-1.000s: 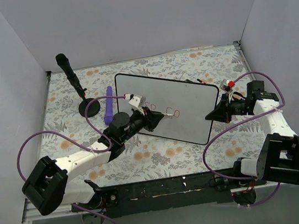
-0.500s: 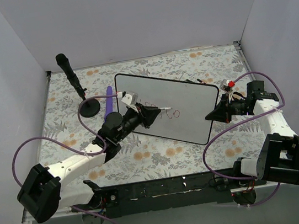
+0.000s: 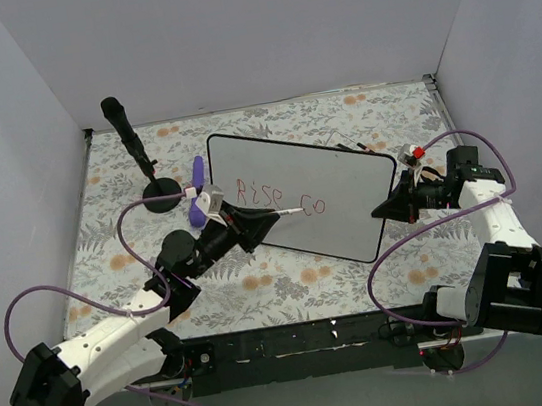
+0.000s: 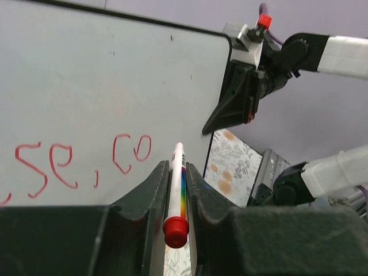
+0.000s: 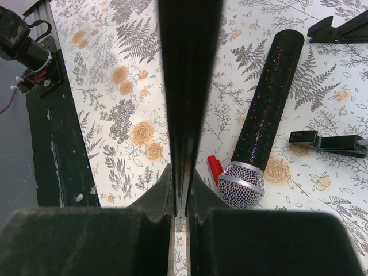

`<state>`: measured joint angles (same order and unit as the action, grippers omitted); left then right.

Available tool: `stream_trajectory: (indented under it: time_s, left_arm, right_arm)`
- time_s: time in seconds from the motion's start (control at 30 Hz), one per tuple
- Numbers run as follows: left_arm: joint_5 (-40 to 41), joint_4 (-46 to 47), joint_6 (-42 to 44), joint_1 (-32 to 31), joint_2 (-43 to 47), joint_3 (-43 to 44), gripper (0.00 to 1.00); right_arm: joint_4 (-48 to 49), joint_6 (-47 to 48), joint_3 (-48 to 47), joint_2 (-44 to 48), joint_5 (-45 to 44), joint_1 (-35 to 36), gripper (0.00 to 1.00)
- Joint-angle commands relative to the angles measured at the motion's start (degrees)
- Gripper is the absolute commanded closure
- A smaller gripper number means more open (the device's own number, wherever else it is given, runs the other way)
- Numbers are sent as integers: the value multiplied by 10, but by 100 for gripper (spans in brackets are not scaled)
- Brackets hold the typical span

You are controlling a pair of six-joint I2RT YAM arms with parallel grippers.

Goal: Write a sentence on the whiteboard
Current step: Write with the whiteboard marker without the cap on the whiteboard.

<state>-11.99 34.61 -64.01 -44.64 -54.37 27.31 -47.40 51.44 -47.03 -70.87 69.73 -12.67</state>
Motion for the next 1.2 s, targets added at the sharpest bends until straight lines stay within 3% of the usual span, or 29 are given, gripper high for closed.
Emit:
stream_trajectory:
  time_s: [0.0, 0.2, 0.4, 1.17]
  left_arm:
    - [-15, 4, -30, 5, 48, -52, 100]
    - [-33, 33, -45, 5, 59, -88, 100]
    - [-44, 96, -57, 6, 13, -104, 100]
    - [-12, 121, -13, -25, -145, 2, 100]
  right_arm:
    - [6, 20, -6, 3, -21, 6, 99]
    - [7, 19, -5, 0, -22, 7, 99]
    - [8, 19, -6, -1, -23, 8, 99]
    - [6, 20, -8, 1, -24, 12, 99]
